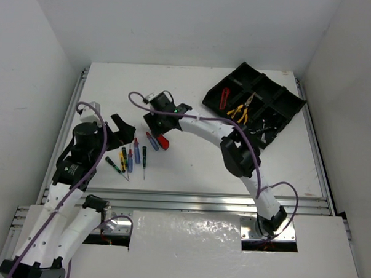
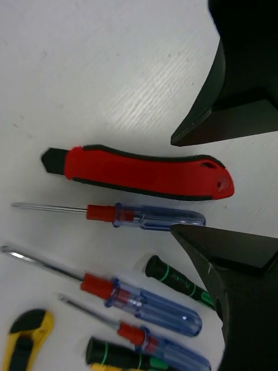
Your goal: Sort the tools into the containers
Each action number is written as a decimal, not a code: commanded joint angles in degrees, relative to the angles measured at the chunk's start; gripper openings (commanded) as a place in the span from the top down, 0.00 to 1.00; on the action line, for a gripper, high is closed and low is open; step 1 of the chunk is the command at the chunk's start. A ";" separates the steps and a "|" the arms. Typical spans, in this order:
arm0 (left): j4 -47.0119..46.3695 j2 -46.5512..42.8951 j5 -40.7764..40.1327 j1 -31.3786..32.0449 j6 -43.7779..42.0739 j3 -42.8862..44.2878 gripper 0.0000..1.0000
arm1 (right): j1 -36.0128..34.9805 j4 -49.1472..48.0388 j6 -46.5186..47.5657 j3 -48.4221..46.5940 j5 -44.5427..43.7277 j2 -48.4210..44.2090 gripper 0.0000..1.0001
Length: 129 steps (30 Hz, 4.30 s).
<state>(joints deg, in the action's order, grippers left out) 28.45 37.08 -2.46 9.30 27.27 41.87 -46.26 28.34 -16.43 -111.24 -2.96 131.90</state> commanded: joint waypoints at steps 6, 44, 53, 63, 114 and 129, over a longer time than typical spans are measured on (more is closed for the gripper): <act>-2.61 -0.78 -0.09 0.19 0.24 -0.38 0.00 | 0.03 -1.97 2.89 -3.01 -0.20 5.38 0.45; -3.40 -0.70 2.02 0.37 -0.20 -0.82 0.00 | 29.11 9.54 -19.61 -9.60 -18.48 -1.39 0.79; -3.40 0.71 1.93 0.37 -0.28 -0.82 0.00 | 30.18 8.32 -17.07 -10.50 -12.16 -2.42 0.17; -1.20 9.13 -2.55 0.54 1.12 1.19 0.00 | 23.42 -2.55 -6.87 20.02 3.48 -28.86 0.07; -8.49 55.21 -9.41 4.50 6.92 5.51 0.96 | 11.37 -18.23 -17.85 81.97 14.38 -75.73 0.11; -8.75 27.80 -2.49 12.05 11.05 3.49 1.00 | 3.11 -46.07 -21.80 74.62 29.77 -59.75 0.07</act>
<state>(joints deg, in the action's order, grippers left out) 22.11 67.11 -9.67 20.43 36.71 45.10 -41.39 -7.55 -36.47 -30.15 24.12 68.73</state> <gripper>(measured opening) 0.215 0.921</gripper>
